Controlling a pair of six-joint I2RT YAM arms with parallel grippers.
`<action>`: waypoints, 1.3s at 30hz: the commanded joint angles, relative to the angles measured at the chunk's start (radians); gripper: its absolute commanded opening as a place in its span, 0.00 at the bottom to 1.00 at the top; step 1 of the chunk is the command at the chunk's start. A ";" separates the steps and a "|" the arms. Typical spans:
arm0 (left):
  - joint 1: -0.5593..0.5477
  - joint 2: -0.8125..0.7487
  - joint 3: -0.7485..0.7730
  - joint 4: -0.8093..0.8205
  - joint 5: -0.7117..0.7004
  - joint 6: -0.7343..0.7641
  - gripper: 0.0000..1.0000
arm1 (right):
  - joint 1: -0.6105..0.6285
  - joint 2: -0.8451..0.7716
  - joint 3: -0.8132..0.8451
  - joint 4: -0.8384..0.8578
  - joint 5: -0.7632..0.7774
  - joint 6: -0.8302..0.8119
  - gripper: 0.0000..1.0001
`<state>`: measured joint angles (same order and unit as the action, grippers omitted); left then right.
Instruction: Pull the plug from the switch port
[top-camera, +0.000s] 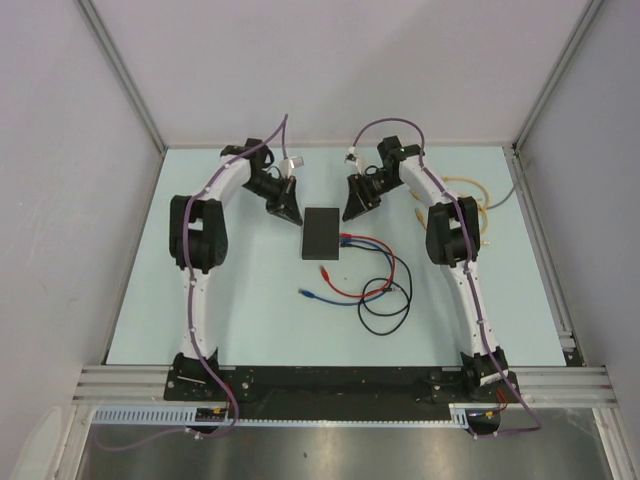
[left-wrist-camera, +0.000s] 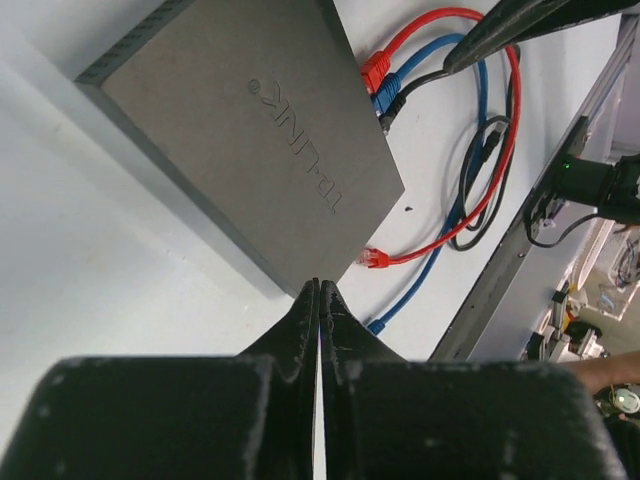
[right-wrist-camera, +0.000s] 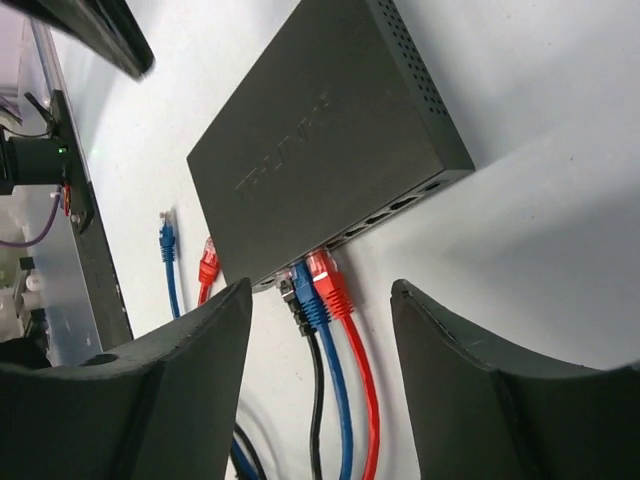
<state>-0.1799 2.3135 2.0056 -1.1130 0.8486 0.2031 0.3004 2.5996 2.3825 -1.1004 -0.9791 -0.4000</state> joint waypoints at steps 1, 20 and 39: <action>-0.056 0.038 0.045 0.010 0.000 0.024 0.00 | 0.000 0.046 0.020 0.048 -0.053 0.044 0.61; -0.082 0.118 0.047 0.015 -0.088 0.018 0.00 | 0.045 0.122 -0.034 -0.019 -0.102 0.006 0.43; -0.095 0.103 0.039 0.013 -0.102 0.022 0.00 | 0.013 0.157 -0.042 -0.022 -0.104 -0.005 0.39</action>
<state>-0.2630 2.4237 2.0388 -1.1061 0.7876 0.2028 0.3202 2.7171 2.3543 -1.0977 -1.1431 -0.3450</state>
